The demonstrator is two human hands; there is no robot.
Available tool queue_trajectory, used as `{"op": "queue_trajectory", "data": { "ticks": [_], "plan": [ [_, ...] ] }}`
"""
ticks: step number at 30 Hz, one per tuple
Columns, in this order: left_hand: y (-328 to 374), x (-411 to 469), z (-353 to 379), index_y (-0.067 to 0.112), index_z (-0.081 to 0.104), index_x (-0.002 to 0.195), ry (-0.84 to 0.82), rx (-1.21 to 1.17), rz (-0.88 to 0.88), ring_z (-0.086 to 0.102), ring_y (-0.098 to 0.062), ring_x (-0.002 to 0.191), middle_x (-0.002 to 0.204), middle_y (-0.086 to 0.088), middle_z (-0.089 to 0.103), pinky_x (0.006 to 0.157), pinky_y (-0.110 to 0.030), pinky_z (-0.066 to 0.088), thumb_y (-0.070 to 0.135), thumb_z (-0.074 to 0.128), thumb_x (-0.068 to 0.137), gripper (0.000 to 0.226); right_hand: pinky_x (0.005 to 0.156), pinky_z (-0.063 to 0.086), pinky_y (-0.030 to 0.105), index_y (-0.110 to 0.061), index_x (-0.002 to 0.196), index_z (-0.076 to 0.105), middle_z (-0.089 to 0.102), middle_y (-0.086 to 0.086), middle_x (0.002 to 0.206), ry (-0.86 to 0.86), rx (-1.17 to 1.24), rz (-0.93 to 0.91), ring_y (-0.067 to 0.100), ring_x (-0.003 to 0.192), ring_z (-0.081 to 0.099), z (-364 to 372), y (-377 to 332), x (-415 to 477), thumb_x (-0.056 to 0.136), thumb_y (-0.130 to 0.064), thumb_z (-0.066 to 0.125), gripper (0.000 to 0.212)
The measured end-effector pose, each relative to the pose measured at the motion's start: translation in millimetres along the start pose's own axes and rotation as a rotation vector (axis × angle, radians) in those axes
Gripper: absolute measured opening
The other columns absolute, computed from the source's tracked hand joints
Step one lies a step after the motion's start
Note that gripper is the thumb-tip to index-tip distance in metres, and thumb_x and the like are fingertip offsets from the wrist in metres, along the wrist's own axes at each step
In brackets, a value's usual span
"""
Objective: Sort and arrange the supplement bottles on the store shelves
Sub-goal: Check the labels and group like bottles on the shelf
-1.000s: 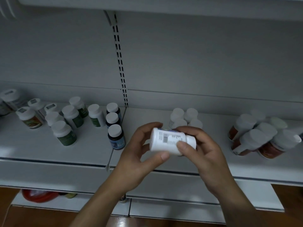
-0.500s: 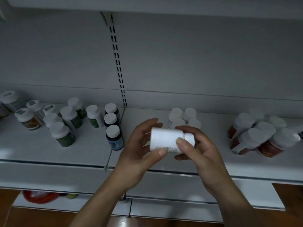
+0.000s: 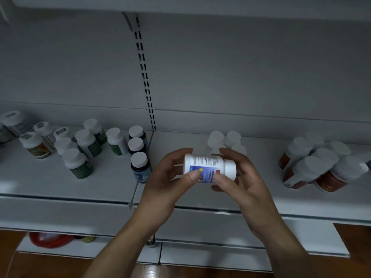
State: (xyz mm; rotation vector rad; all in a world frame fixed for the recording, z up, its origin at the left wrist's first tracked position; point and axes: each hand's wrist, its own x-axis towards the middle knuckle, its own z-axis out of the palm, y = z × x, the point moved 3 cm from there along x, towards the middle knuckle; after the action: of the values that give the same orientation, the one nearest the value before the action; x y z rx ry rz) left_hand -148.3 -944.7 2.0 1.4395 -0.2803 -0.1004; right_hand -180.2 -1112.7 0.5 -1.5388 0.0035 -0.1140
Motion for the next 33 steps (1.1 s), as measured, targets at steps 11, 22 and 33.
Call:
{"op": "queue_trajectory", "data": {
  "ticks": [11, 22, 33],
  "plan": [
    [-1, -2, -1, 0.024, 0.062, 0.115, -0.001, -0.019, 0.026, 0.067, -0.012, 0.101, 0.11, 0.002, 0.072, 0.079, -0.02, 0.052, 0.036, 0.072, 0.07, 0.048, 0.076, 0.057, 0.032, -0.035, 0.12, 0.059, 0.069, -0.008, 0.112, -0.001, 0.027, 0.001, 0.013, 0.102, 0.067, 3, 0, -1, 0.068, -0.045, 0.072, 0.054],
    [-6, -3, -4, 0.025, 0.061, 0.117, 0.001, 0.032, -0.006, 0.066, -0.012, 0.102, 0.11, 0.006, 0.07, 0.08, -0.024, 0.055, 0.042, 0.07, 0.069, 0.052, 0.084, 0.056, 0.036, -0.038, 0.127, 0.055, 0.065, -0.013, 0.115, -0.004, -0.002, 0.004, 0.014, 0.108, 0.064, 3, 2, -1, 0.068, -0.044, 0.073, 0.062],
    [-18, -4, -3, 0.031, 0.065, 0.095, 0.054, 0.258, -0.176, 0.069, -0.01, 0.083, 0.09, 0.013, 0.071, 0.08, -0.031, 0.057, 0.077, 0.049, 0.067, 0.056, 0.078, 0.057, 0.033, -0.029, 0.115, 0.062, 0.07, -0.006, 0.106, 0.135, -0.081, 0.011, 0.014, 0.098, 0.066, 5, 5, 9, 0.068, -0.058, 0.069, 0.056]
  ]
}}
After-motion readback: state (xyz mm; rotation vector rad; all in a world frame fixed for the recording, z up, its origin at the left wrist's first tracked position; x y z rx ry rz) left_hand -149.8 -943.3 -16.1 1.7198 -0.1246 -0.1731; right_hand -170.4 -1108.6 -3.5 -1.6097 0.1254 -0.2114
